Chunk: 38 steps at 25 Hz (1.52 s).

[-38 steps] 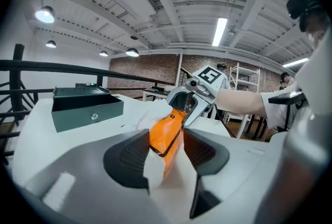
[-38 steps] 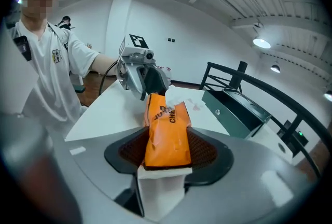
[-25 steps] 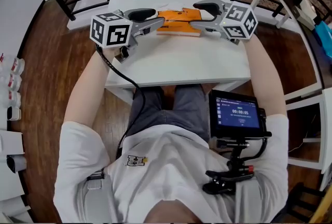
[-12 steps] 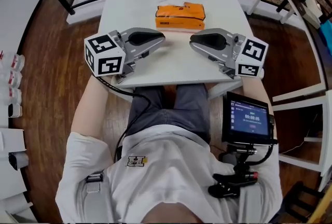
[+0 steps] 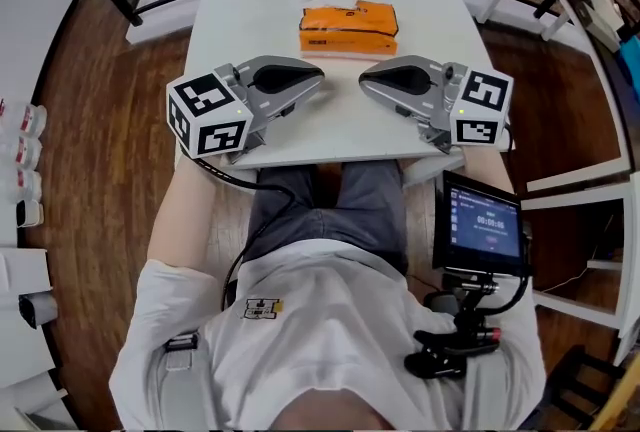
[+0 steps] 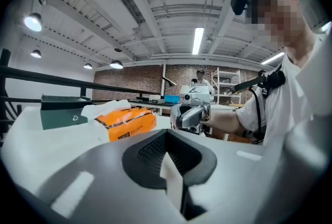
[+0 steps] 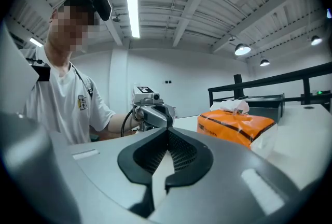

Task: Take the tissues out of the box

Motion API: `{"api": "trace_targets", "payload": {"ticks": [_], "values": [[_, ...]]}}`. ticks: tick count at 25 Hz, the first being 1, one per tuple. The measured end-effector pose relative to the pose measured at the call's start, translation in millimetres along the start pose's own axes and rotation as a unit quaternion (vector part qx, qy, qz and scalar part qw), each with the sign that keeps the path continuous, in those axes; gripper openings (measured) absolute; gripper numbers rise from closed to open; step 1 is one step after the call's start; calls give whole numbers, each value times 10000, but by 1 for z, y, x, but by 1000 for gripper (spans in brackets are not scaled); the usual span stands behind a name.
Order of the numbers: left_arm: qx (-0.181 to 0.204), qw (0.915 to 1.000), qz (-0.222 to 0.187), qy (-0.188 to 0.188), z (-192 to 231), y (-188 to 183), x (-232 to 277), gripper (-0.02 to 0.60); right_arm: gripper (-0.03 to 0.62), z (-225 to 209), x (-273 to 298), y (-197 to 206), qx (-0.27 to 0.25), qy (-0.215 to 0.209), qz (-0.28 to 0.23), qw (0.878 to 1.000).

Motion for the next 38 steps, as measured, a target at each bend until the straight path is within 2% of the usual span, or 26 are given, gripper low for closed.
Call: {"api": "trace_targets", "payload": {"ticks": [13,38], "values": [[-15,9997,-133,-201,3,-5,-4,0,0,2,1,-2,9,-14,4,10000],[-40,9996,-150,-246,4,-5,-5,0,0,2,2,-2,11,-18,8,10000]]}}
Point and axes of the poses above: the fingertips, and each gripper's own axes: x forward along the fingers, z to its left, y out of its underside, the point moved 1 cm from there along -x, backward along the fingers, and after that the axes turned 5 degrees about -y, right-handed, at the moved point
